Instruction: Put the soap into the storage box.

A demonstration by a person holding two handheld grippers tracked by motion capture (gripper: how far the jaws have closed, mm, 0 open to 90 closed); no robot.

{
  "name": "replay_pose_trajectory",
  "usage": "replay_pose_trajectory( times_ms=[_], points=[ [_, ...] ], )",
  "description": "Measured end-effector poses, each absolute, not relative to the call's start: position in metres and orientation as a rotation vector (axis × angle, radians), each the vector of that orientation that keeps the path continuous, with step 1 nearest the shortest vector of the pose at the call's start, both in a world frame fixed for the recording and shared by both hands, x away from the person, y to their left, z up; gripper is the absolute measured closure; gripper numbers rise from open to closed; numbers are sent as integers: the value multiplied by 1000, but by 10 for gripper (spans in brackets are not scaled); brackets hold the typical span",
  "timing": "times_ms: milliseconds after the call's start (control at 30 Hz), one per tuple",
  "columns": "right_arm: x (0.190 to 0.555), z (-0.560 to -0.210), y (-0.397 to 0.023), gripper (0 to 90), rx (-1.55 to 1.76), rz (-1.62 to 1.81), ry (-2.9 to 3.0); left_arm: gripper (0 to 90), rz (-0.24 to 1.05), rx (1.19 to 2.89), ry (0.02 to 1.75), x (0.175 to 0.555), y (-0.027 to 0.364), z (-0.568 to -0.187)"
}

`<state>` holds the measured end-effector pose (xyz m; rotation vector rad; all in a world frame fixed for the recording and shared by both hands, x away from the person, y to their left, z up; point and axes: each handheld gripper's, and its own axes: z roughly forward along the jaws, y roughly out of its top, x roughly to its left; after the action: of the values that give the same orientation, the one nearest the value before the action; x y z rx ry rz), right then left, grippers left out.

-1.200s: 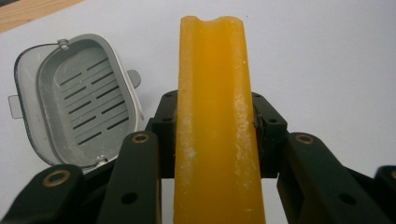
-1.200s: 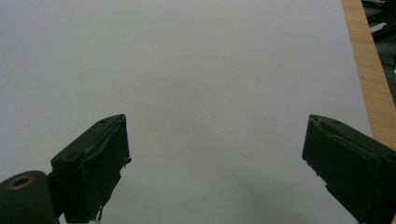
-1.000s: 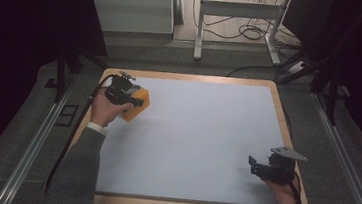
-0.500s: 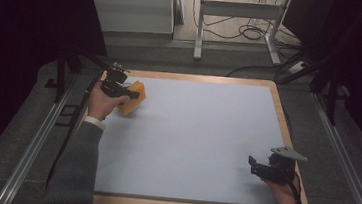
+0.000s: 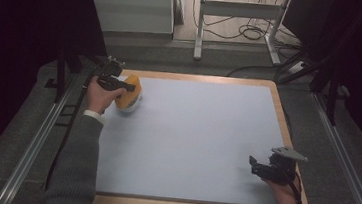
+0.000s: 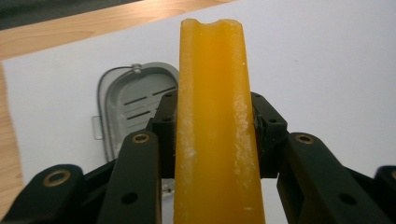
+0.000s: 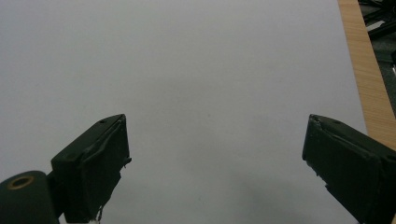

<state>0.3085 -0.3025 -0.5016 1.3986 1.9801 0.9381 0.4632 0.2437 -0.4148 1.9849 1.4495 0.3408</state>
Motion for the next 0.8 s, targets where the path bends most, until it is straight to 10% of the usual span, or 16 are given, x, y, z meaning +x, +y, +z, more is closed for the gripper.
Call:
replay_pose_trajectory(
  times_ms=[800],
  points=[
    [311,-508,-306,73,1415,908,1982,611,305,1904,1549,508,250,-443]
  ],
)
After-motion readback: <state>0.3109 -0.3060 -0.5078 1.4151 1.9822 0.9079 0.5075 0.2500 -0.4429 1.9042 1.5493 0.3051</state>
